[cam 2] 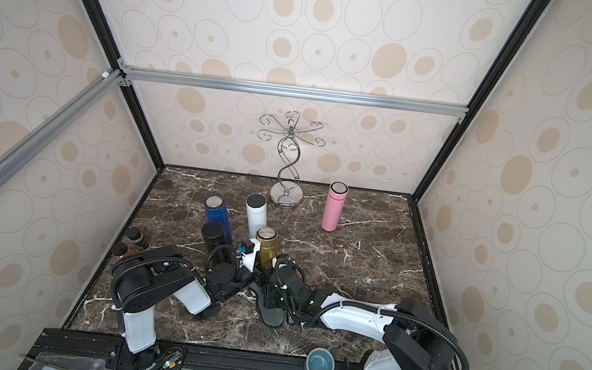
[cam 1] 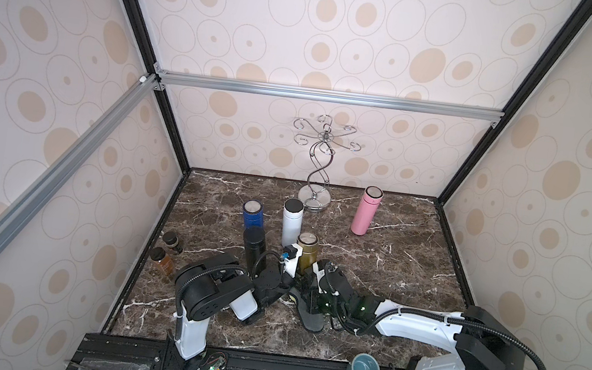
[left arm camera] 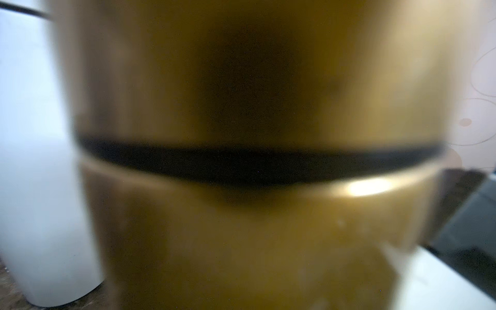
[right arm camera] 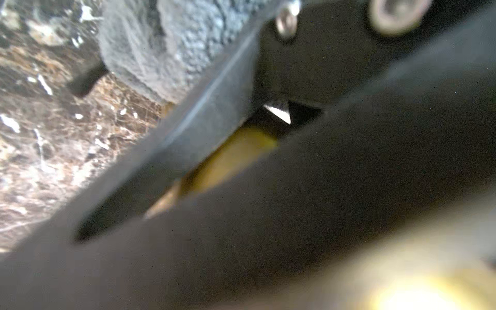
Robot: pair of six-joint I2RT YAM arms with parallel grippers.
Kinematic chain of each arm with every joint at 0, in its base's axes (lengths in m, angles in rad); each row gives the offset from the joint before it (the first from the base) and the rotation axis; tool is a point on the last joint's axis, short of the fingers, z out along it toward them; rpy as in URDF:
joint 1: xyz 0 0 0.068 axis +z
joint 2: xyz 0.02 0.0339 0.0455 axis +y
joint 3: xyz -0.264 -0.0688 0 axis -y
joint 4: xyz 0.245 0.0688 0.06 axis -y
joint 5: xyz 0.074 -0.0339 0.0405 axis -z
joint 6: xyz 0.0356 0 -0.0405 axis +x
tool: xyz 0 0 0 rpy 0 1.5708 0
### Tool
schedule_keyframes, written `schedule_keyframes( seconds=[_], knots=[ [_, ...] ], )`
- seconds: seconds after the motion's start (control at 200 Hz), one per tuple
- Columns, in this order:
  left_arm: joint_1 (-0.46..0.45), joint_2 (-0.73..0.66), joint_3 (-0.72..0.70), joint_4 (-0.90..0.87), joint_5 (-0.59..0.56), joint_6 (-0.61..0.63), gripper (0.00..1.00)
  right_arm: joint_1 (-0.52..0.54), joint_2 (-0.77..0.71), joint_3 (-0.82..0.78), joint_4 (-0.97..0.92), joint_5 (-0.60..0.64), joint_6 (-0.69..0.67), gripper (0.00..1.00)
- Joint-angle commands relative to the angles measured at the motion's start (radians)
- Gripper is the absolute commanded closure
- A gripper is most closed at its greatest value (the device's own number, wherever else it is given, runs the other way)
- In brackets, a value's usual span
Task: Wipe the surface of the thermos
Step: Wipe the dirt from the surface of the thermos.
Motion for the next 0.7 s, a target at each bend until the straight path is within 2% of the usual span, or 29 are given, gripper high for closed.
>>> schedule_keyframes(
  seconds=[0.0,0.26,0.56,0.62,0.69],
  knots=[
    [-0.039,-0.008,0.028,0.103,0.115,-0.038,1.00,0.032,0.061,0.054,-0.013,-0.064,-0.024,1.00],
    [-0.039,-0.013,0.018,0.091,0.122,-0.017,1.00,0.025,-0.009,0.038,-0.288,0.168,0.093,1.00],
    [-0.039,-0.017,-0.017,0.149,0.146,0.014,1.00,0.007,-0.216,-0.005,-0.423,0.221,0.061,1.00],
    [-0.038,-0.009,-0.040,0.212,0.187,0.033,1.00,-0.020,-0.277,-0.003,-0.442,0.213,0.026,1.00],
    [-0.036,0.009,-0.070,0.294,0.227,0.052,1.00,-0.091,-0.343,-0.003,-0.455,0.143,-0.009,1.00]
  ],
)
